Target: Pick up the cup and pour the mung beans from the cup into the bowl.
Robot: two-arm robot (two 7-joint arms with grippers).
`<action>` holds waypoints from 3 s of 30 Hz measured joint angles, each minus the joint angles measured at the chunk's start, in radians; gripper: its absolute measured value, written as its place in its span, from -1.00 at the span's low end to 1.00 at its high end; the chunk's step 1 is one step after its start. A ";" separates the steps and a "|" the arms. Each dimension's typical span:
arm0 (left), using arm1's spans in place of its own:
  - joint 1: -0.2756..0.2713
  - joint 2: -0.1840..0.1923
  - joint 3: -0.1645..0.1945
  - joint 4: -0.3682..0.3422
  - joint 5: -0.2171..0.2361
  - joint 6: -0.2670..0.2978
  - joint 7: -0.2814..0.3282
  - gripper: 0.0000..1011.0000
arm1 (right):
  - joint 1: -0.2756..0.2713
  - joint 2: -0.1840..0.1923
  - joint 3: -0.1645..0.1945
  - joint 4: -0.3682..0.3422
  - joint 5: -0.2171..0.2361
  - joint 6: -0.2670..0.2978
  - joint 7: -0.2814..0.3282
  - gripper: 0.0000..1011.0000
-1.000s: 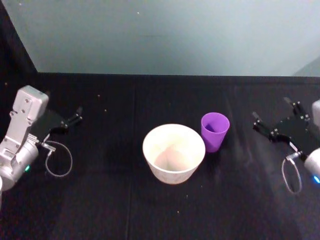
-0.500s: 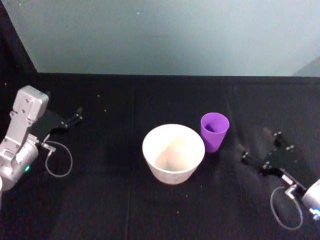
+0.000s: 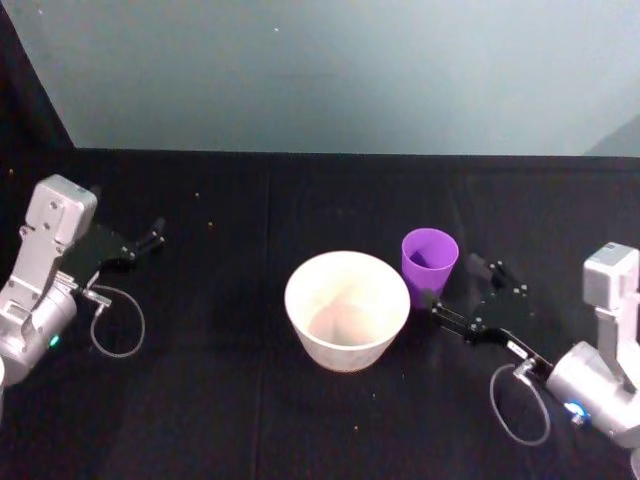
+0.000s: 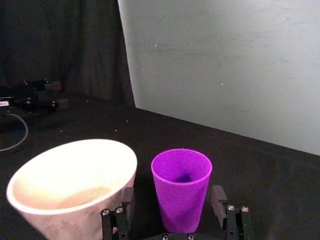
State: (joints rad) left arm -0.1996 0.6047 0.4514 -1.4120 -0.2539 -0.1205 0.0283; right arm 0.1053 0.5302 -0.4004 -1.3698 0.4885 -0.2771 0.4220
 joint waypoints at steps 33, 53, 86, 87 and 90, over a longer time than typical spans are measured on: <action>0.000 0.000 0.000 0.000 0.000 0.000 0.000 1.00 | 0.113 -0.149 0.016 0.141 -0.101 0.055 -0.023 0.98; 0.000 0.000 0.000 0.000 0.000 0.000 0.000 1.00 | 0.114 -0.152 0.019 0.143 -0.100 0.056 -0.015 0.61; 0.000 0.000 0.000 0.000 0.000 0.000 0.000 1.00 | -0.081 0.056 0.249 -0.413 -0.047 0.316 -0.037 0.43; 0.000 0.000 0.000 0.000 0.000 0.000 0.000 1.00 | -0.085 0.063 0.258 -0.424 -0.040 0.329 -0.036 0.43; 0.000 0.000 0.000 0.000 0.000 0.000 0.000 1.00 | -0.093 0.085 0.280 -0.463 -0.017 0.370 -0.032 0.43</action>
State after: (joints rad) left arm -0.1995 0.6047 0.4514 -1.4120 -0.2539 -0.1205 0.0283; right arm 0.0118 0.6155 -0.1208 -1.8326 0.4711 0.0930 0.3902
